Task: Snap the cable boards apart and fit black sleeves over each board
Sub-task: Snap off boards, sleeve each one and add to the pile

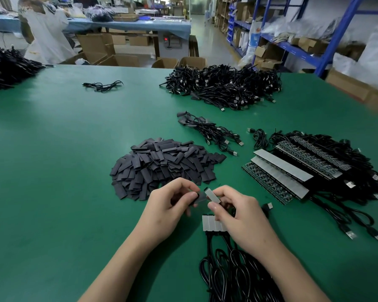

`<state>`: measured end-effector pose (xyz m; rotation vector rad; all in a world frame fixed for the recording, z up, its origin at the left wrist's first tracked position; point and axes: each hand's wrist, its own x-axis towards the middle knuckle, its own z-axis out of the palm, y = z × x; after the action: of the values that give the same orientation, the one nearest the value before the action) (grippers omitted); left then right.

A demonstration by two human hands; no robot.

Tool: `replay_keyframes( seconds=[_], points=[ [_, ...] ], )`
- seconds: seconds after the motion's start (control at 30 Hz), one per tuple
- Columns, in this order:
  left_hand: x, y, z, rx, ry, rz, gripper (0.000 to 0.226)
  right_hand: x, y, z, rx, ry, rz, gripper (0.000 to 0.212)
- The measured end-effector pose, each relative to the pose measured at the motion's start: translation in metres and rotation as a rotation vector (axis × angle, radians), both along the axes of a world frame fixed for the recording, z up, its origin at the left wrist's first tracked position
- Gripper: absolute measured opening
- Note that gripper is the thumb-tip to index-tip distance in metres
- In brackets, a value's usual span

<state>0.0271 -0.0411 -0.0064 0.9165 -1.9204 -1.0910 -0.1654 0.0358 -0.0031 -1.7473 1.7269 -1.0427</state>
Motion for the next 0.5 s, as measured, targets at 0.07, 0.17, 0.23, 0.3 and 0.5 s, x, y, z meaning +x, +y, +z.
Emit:
replay_keyframes(
  seconds=[0.07,0.17,0.23,0.3,0.5],
  points=[
    [-0.0001,-0.0004,-0.0020,0.050,0.042,-0.034,0.020,0.0017,0.0013,0.0024,-0.010,-0.057,0.004,0.016],
    [0.0013,-0.0006,-0.0028,0.071,0.052,-0.063,0.023,0.0038,0.0019,0.0045,-0.008,-0.097,0.009,0.016],
    [0.0011,-0.0001,-0.0023,0.056,0.044,-0.074,0.021,0.0041,0.0022,0.0051,-0.003,-0.106,-0.002,0.012],
    [0.0006,0.0009,-0.0018,-0.017,0.006,-0.071,0.018,0.0043,0.0027,0.0067,0.011,-0.121,-0.008,0.013],
    [0.0020,0.0059,0.0033,-0.418,-0.185,0.012,0.025,0.0061,0.0044,0.0103,0.036,-0.155,-0.006,0.016]
  ],
)
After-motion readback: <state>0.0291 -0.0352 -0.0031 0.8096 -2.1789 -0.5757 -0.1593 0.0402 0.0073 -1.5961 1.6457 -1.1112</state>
